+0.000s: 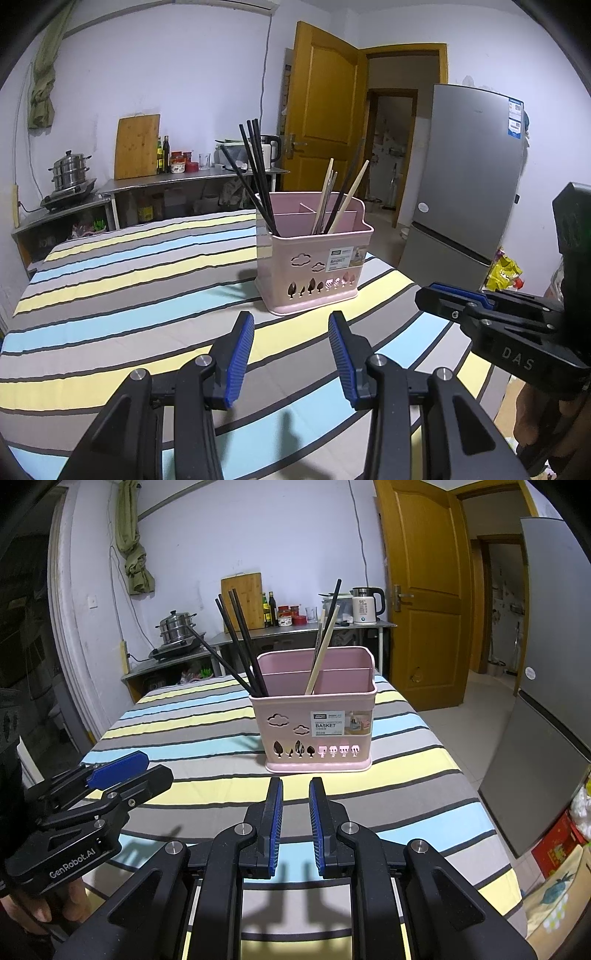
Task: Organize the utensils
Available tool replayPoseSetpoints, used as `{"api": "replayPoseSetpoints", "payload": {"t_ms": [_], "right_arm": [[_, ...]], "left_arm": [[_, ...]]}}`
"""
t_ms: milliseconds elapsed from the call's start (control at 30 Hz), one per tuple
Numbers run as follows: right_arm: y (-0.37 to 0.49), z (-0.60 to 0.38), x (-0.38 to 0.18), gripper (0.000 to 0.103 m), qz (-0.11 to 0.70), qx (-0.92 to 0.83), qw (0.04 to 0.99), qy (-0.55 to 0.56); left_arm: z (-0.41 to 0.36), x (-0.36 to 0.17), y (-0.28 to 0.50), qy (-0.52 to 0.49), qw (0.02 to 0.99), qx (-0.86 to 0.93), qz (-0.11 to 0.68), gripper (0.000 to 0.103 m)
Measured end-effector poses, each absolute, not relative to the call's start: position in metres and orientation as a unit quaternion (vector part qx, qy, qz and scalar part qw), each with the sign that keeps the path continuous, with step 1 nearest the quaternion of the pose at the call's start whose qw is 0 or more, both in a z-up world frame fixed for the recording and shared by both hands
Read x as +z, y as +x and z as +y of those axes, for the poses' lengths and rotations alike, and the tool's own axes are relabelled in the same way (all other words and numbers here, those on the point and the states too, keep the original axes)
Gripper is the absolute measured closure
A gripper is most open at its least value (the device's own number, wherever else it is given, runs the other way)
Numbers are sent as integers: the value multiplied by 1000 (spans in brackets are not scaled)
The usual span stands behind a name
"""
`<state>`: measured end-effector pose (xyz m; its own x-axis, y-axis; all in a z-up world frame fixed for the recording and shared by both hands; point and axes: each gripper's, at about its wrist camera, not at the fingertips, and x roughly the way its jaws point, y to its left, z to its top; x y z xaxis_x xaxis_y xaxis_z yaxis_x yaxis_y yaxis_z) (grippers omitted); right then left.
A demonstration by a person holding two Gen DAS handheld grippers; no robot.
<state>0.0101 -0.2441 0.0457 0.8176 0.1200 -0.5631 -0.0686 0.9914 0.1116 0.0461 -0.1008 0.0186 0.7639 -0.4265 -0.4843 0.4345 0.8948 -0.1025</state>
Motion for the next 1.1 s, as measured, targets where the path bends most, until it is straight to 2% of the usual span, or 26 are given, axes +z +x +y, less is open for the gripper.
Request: {"api": "replayPoseSetpoints", "payload": {"t_ms": [1100], "right_arm": [[11,-245,46,88,298,49,952,40]], "left_arm": [[-105,20,40,26,939,-231,254,61]]}}
